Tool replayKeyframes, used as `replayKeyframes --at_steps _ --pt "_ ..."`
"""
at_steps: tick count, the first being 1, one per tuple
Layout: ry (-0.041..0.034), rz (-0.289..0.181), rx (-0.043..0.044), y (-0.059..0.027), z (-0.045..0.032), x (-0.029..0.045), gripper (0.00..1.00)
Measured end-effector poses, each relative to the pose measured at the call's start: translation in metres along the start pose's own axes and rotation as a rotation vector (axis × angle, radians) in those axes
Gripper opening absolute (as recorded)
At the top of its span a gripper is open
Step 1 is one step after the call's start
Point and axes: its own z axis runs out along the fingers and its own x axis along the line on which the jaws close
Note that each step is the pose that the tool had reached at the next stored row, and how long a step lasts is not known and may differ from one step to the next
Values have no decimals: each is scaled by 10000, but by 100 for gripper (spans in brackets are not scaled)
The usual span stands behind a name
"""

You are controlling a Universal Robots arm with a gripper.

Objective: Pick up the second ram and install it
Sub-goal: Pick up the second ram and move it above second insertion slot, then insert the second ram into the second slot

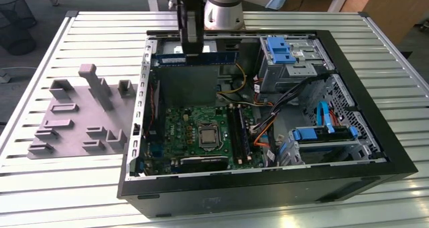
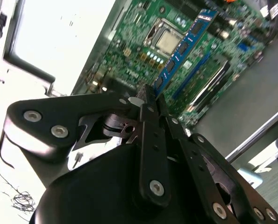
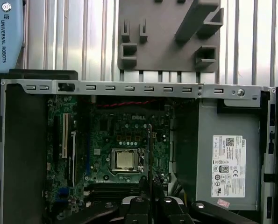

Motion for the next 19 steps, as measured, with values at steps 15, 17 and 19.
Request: replayKeyframes --at_steps 15,17,19 --pt "0 2 -74 -377 13 3 14" --pt "-1 1 -74 -378 14 3 14" --pt "0 1 -74 -379 14 3 14"
